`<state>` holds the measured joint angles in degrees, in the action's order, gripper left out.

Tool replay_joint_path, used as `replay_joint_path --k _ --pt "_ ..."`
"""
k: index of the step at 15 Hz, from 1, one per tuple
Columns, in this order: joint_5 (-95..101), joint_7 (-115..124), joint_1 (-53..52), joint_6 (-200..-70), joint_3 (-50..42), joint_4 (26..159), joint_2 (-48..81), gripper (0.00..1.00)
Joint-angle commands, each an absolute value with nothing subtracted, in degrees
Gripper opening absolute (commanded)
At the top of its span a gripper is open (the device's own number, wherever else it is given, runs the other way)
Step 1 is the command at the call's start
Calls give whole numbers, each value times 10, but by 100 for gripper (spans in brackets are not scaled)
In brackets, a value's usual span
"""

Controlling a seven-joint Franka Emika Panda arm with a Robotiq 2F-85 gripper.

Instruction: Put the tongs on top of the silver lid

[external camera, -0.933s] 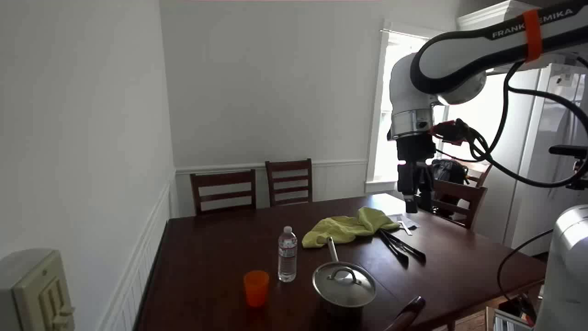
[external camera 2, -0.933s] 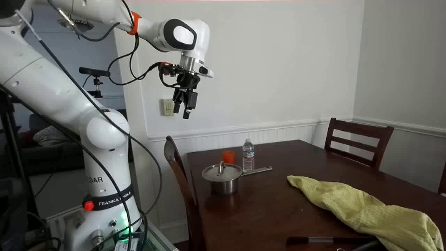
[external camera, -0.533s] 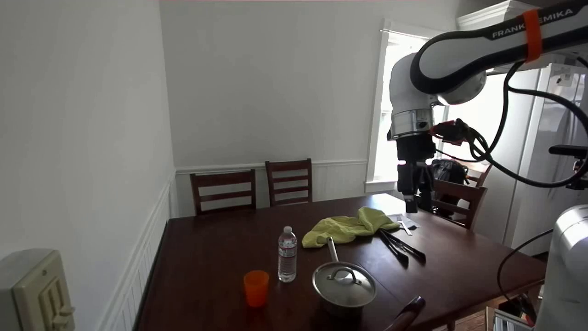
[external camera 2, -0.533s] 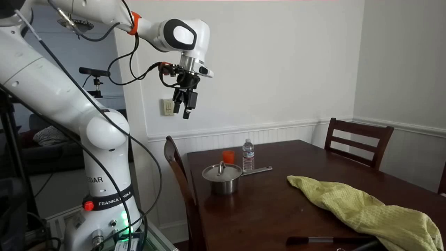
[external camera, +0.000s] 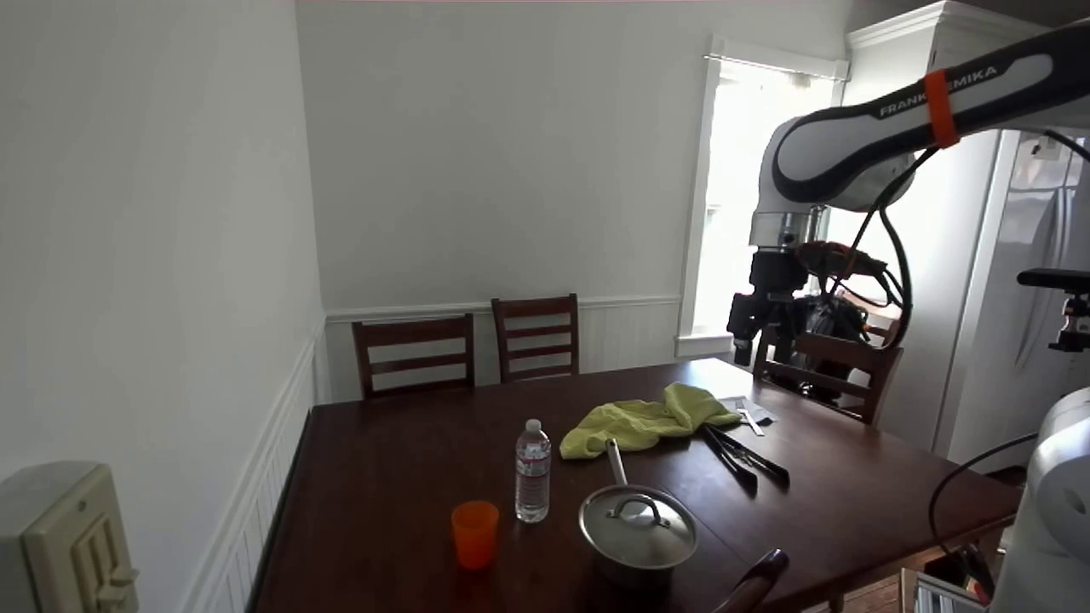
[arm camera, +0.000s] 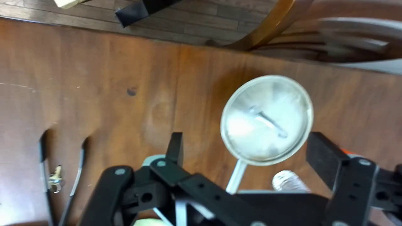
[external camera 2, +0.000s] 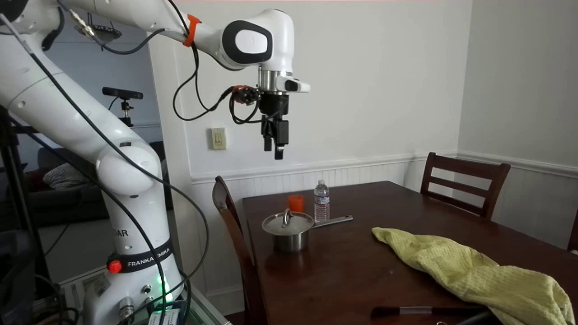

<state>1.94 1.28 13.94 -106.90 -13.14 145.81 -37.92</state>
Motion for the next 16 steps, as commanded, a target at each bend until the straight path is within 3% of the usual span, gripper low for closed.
replay_joint_path --k 1,5,6,10,16 --pt "82 11 211 -1170 -180 1446 -297 100" --pt "82 25 252 -1231 -223 1403 -171 100" --pt "88 15 254 -1225 -211 1444 -242 100" --pt "87 18 253 -1232 -222 1414 -174 100" --pt "105 -77 263 -1288 -275 1278 6 100"
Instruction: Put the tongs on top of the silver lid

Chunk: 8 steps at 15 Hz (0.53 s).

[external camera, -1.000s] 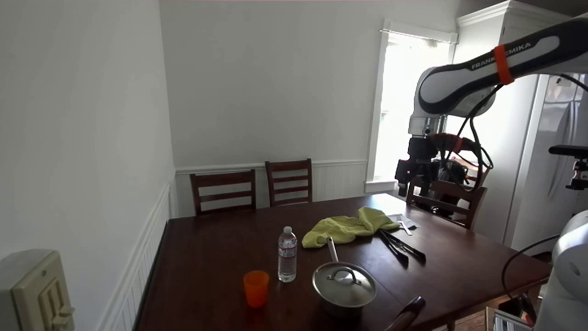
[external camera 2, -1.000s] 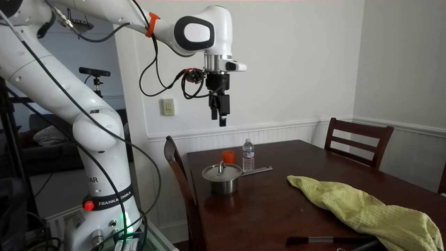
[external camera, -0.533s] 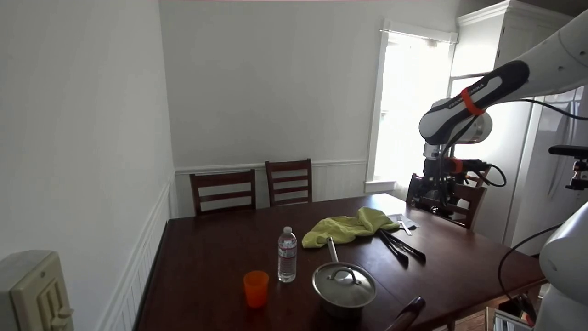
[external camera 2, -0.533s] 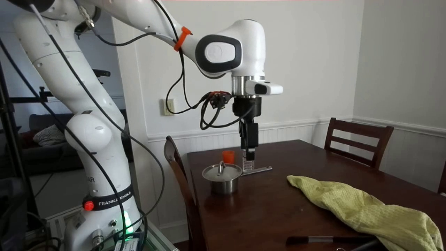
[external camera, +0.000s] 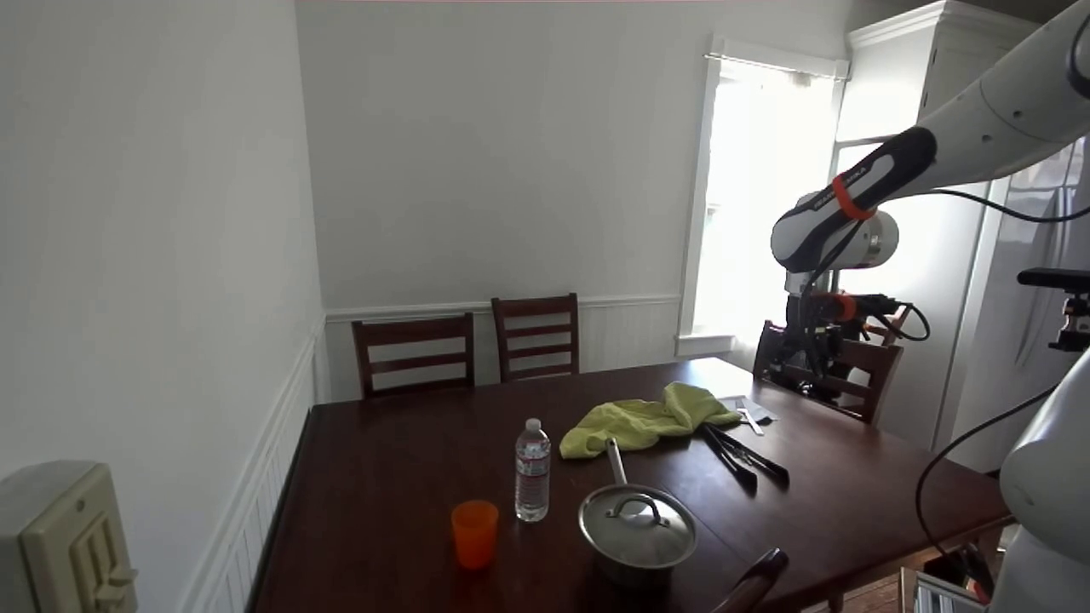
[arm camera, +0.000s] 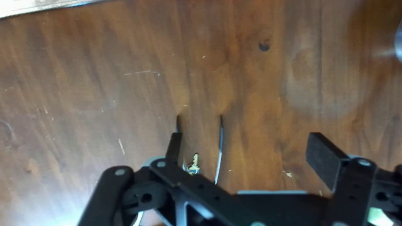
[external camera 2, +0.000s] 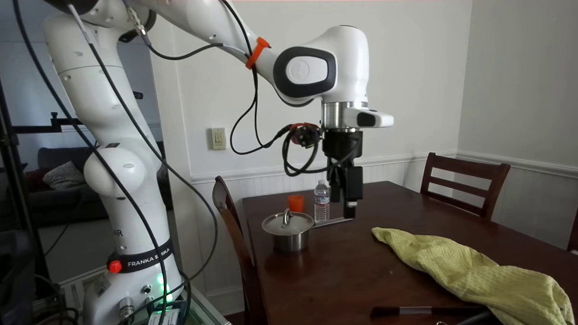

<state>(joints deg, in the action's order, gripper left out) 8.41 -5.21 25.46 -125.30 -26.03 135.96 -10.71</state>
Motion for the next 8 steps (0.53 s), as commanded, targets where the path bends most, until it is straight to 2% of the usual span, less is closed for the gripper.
replay_joint_path --k 1,5,6,7,8 --pt "122 -62 264 -1303 -274 1249 37 100" --pt "133 -14 265 -1360 -272 1154 170 100" --pt "85 -44 269 -1333 -258 1141 171 100" --pt "122 -31 265 -1354 -268 1197 122 100" --pt "110 -31 265 -1353 -263 1178 146 100"
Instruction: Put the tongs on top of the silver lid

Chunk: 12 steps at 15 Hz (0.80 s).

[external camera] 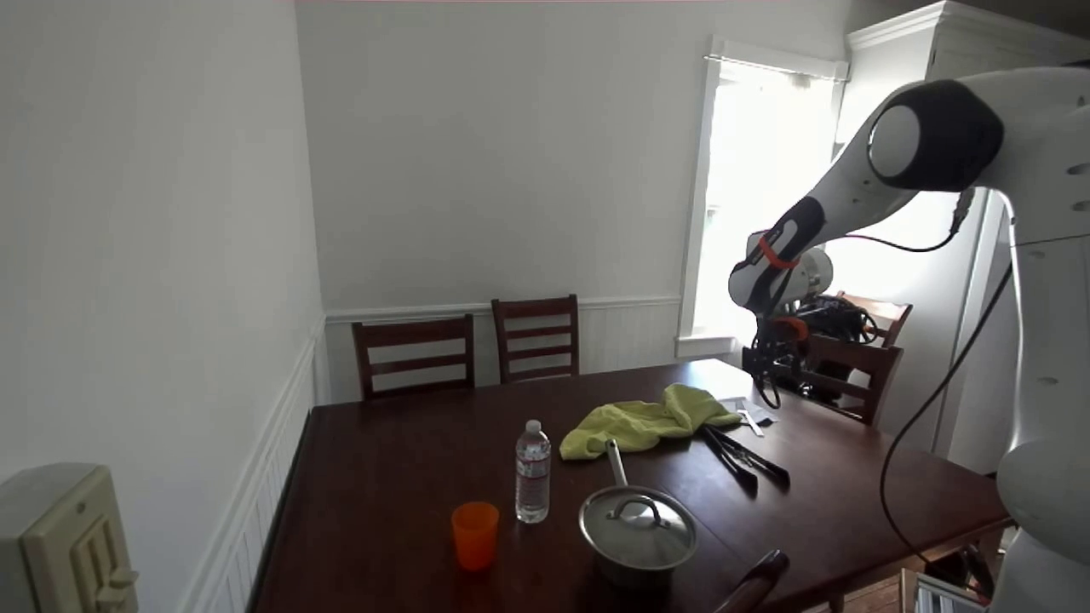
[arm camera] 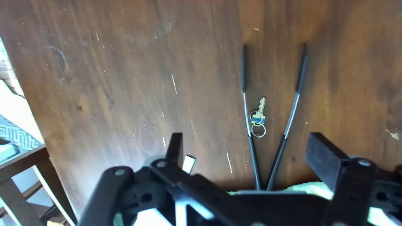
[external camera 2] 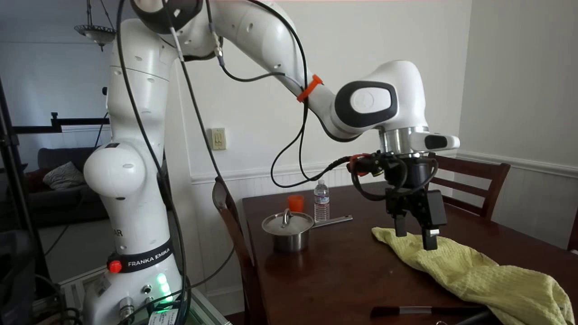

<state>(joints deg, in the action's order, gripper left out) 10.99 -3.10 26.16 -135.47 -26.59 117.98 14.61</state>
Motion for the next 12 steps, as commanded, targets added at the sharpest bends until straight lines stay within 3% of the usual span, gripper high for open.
replay_joint_path --k 1,7,12 --pt "103 -31 264 -1352 -259 1164 162 100" --pt "84 -45 271 -1350 -251 1157 169 100" --pt "25 -251 338 -1419 -208 1115 260 100"
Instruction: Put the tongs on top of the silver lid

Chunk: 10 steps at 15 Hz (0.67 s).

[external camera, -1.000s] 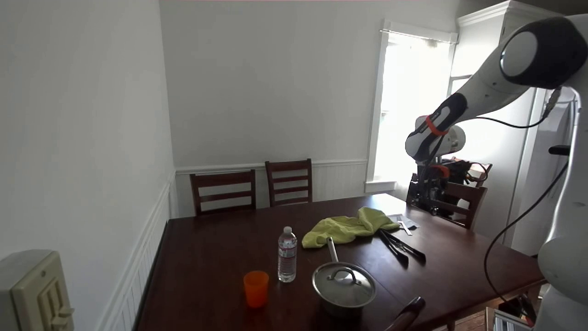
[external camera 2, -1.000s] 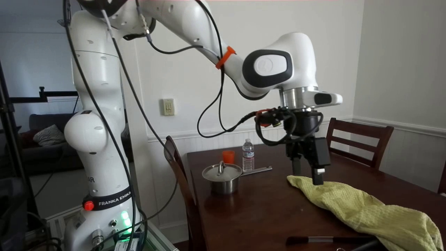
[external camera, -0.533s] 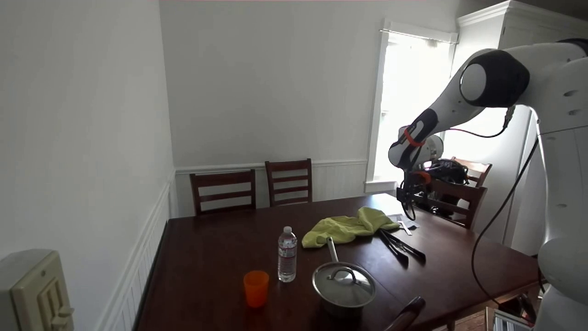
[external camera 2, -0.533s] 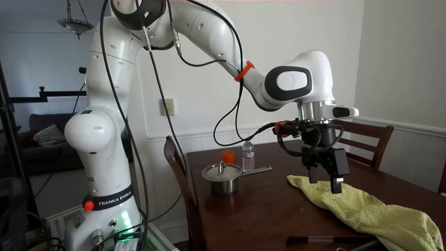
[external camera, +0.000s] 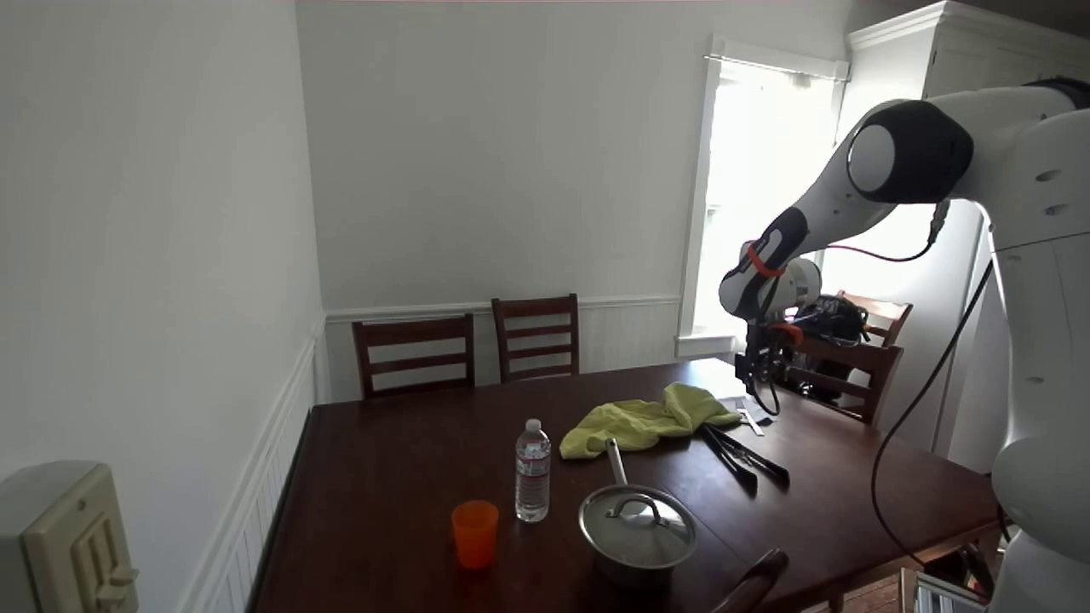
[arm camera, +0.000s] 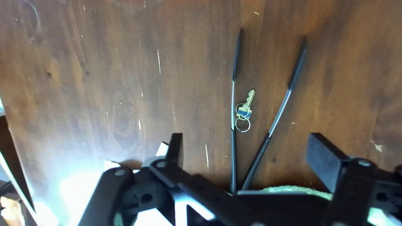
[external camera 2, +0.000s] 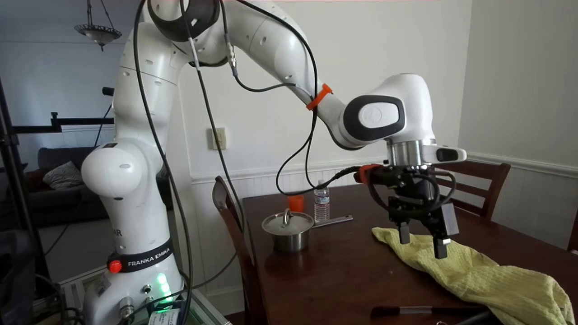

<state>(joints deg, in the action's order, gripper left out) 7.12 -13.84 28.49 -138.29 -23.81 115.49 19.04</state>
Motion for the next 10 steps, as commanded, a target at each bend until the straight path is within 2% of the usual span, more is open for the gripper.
replay_joint_path --k 1,6,7,10 --pt "-3 -291 362 -1418 -193 1090 289 100" --pt "-107 -382 491 -1298 -93 950 413 100" --pt "-66 -357 463 -1361 -112 1033 359 100" --pt "-66 -358 475 -1357 -104 1016 379 100"
